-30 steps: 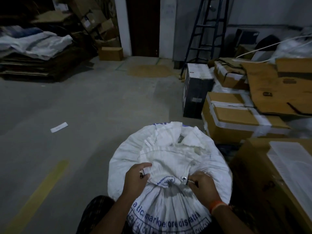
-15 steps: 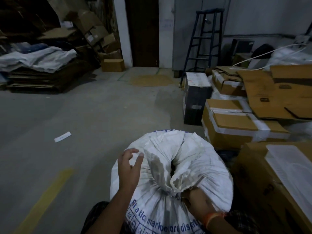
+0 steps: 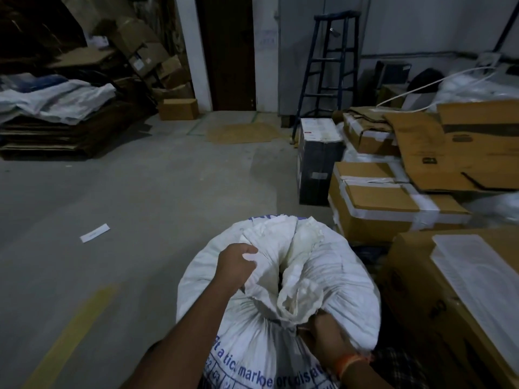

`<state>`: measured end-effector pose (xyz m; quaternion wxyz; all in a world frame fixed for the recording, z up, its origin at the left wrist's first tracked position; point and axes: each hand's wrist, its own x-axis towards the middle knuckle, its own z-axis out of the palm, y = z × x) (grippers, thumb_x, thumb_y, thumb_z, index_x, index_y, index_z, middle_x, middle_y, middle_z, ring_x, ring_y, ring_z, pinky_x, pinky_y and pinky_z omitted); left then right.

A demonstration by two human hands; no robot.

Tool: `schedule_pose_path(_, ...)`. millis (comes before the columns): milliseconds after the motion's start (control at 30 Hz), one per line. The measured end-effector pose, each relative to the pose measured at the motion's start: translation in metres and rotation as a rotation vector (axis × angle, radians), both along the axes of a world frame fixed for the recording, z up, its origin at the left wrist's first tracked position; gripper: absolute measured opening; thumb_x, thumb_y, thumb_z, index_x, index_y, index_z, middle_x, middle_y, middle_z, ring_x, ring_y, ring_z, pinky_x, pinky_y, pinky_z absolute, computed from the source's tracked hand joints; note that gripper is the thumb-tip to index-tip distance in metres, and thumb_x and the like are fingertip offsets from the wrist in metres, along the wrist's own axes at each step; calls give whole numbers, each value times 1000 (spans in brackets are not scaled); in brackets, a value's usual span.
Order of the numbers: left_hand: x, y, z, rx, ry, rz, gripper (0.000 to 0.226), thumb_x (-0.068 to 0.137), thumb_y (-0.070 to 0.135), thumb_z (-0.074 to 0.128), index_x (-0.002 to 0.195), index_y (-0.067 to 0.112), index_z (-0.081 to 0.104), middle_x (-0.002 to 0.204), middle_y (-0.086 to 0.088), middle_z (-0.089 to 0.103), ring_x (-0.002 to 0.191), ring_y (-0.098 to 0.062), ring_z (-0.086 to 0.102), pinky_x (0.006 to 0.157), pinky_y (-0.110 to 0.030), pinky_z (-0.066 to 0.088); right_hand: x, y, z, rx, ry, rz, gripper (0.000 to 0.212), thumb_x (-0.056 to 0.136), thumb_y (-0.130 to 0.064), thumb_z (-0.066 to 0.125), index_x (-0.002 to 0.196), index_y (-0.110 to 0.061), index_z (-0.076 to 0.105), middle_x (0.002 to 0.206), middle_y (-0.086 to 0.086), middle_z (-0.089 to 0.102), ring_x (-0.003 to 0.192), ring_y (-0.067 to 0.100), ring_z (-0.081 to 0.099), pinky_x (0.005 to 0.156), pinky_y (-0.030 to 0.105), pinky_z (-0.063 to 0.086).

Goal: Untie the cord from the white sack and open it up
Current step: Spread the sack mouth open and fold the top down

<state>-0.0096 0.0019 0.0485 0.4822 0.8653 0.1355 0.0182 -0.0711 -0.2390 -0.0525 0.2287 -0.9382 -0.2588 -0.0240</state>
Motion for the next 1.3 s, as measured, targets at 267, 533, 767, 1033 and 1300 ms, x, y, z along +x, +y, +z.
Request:
schedule_pose_path(267,-17,-26,-13,-228,-80,3,31,82,13,77,108,31,77,117,3,76,109,-30,72,95,-50,61,-5,-13,17,273,92,-141,13,77,-15,72,74,-27,69,68,-27,55,68,-4,59,60,16,49)
schedule_pose_path(533,-24,-42,-15,-240,-69,-12,40,81,9,78,101,44,79,103,17,79,106,-14,75,96,-40,61,-2,-50,63,320,58,-657,19,76,-2,77,67,-18,71,72,7,75,72,27,70,67,26,45)
schedule_pose_path(767,-30,-46,-19,-257,-101,-69,33,70,27,74,96,46,75,111,5,79,108,-15,74,98,-43,60,52,-42,171,555,82,-540,24,98,-27,62,117,-13,64,96,1,66,88,23,61,75,30,44)
schedule_pose_path(1033,-28,-42,-24,-190,-128,-86,34,84,12,79,114,28,79,111,11,76,108,-8,70,98,-28,56,91,-1,176,1,289,-194,87,83,-67,64,154,-30,30,156,0,44,138,23,47,118,41,36)
schedule_pose_path(1300,-29,-37,-36,-144,-160,-65,39,83,6,77,117,25,77,124,9,73,120,-9,64,106,-25,47,85,-21,138,-156,191,-287,45,83,-29,76,126,-30,65,136,8,57,129,25,46,109,27,34)
